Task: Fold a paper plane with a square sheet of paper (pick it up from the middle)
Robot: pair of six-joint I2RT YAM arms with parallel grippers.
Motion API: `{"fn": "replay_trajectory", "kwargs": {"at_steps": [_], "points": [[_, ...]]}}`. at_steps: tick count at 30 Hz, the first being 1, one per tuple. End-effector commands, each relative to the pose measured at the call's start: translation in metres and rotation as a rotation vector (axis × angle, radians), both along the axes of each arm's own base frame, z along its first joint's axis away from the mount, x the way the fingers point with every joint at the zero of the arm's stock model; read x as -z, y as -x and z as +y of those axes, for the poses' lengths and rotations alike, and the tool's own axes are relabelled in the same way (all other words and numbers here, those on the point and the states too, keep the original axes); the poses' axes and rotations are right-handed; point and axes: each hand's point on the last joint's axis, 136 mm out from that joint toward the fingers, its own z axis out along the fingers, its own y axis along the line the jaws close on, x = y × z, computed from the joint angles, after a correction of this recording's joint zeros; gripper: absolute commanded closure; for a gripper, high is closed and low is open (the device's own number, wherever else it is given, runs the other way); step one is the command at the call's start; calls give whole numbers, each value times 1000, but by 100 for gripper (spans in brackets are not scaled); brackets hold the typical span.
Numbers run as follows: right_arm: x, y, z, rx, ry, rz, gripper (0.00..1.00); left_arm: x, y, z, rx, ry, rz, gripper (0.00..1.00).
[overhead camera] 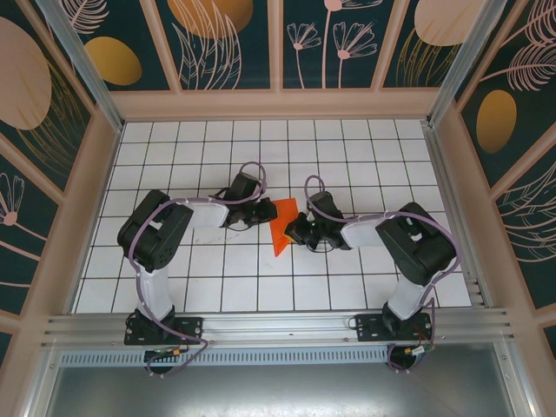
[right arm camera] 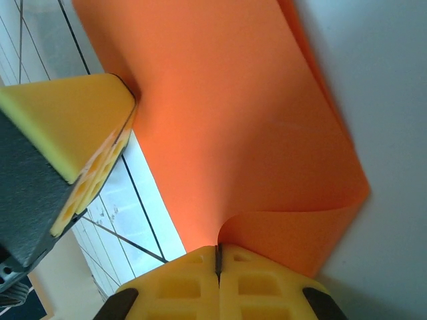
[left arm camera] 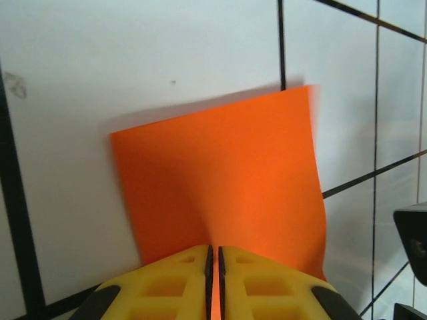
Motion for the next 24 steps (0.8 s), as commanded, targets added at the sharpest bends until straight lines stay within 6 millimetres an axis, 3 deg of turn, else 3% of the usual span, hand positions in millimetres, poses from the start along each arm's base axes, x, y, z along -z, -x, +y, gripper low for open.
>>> {"fn": "replay_trajectory", "kwargs": {"at_steps": [1, 24], "points": [[-3, -5, 8, -19, -7, -31, 96, 8, 0, 2, 8, -37, 10, 86], [-18, -11, 11, -23, -35, -103, 97, 21, 7, 8, 9, -67, 35, 86]]}}
